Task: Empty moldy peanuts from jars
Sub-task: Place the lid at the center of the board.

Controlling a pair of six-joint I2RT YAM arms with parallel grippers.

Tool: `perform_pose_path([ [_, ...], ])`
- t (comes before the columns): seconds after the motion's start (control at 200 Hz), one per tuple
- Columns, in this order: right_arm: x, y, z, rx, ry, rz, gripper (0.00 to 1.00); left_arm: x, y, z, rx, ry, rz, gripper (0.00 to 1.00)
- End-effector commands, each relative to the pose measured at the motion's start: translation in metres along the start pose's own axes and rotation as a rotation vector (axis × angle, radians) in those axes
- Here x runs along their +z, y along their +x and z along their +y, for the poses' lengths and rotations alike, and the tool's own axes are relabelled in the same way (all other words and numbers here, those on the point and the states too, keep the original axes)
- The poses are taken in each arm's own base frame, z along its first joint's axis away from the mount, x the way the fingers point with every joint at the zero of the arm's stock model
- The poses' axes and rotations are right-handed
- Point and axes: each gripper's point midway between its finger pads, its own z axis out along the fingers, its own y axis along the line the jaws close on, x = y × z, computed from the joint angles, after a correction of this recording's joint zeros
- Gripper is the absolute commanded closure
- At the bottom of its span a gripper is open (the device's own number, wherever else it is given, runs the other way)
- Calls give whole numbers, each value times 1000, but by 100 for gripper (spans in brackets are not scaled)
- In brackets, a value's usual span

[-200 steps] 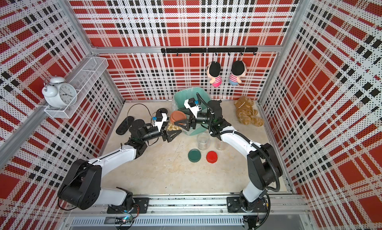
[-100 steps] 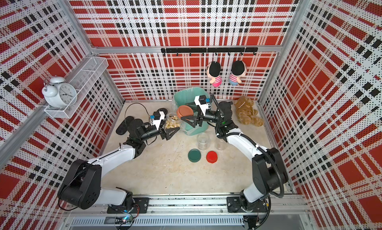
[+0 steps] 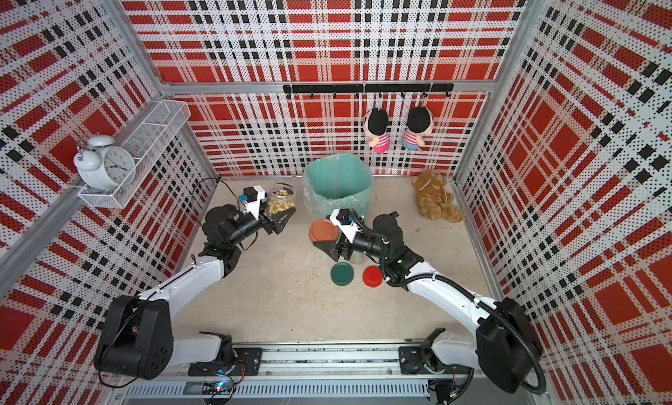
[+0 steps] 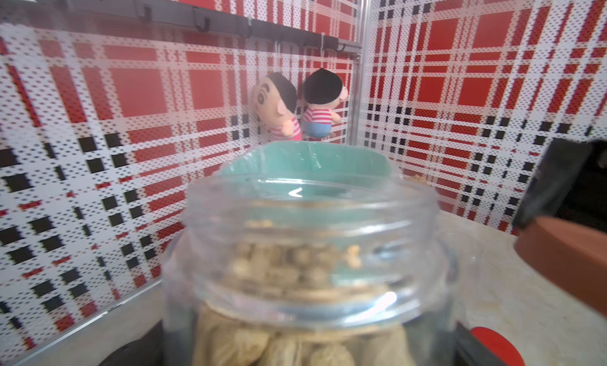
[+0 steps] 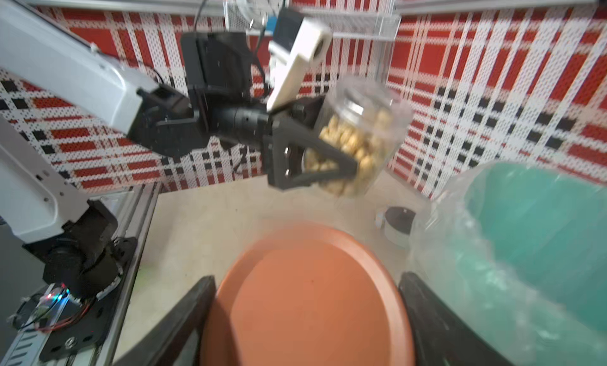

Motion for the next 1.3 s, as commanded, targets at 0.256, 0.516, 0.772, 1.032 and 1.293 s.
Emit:
perform_pose_path([
  [0.256,60,106,39,14,-24,209,25,-27,-40,27,52,-132,-112,100],
  [0.516,91,176,43,32,-54,372,25,-32,-37,28,57,-149,-91,100],
  [0.772,103,217,43,69,-59,496,21,-34,-34,34,66,-167,-70,100],
  [1.032,107,235,39,79,-38,557,0,-33,-37,36,70,-170,-69,100],
  [1.293,104,194,38,72,-29,442,0,-34,-39,36,77,-172,-69,100],
])
